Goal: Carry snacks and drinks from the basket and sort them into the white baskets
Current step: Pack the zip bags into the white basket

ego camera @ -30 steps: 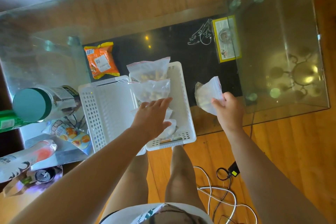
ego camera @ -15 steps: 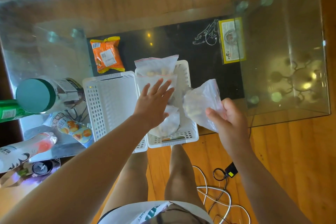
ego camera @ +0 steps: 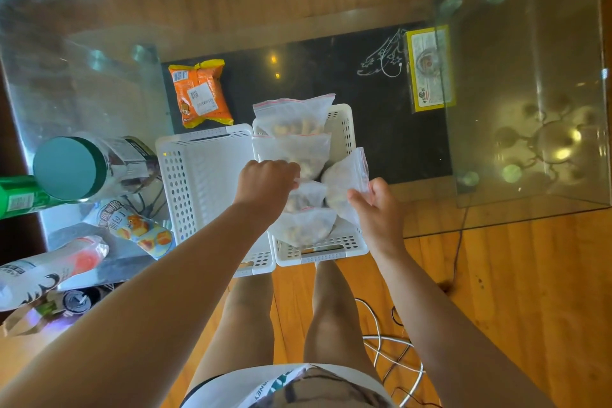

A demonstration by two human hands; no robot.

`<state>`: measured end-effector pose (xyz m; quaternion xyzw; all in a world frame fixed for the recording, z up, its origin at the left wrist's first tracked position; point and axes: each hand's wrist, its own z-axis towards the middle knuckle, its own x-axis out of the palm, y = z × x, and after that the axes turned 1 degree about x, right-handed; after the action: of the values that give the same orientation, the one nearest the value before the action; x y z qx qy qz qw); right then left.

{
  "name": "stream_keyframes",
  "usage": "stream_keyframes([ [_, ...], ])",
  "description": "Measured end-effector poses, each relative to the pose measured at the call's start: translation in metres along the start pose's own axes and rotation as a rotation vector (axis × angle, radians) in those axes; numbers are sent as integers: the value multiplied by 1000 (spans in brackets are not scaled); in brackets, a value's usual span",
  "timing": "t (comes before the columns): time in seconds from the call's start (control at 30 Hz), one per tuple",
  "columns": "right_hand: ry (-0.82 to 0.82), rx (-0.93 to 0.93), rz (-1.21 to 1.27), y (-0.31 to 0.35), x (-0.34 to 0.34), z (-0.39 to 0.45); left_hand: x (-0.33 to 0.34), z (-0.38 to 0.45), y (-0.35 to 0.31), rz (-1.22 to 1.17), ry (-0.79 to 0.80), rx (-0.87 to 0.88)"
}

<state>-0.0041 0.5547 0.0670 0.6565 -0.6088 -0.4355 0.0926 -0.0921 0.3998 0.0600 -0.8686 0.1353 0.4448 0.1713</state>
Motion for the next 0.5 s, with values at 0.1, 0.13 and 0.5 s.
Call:
stream_keyframes([
  [0.1,-2,18,-9,-4,2,7,4,-1,3,-21,-18,-4],
  [0.13,4,27,-1,-5,2,9,4,-1,3,-28,-22,-7],
  [0.5,64,113,109,-14,-6,17,3,-8,6,-149,-24,-74],
])
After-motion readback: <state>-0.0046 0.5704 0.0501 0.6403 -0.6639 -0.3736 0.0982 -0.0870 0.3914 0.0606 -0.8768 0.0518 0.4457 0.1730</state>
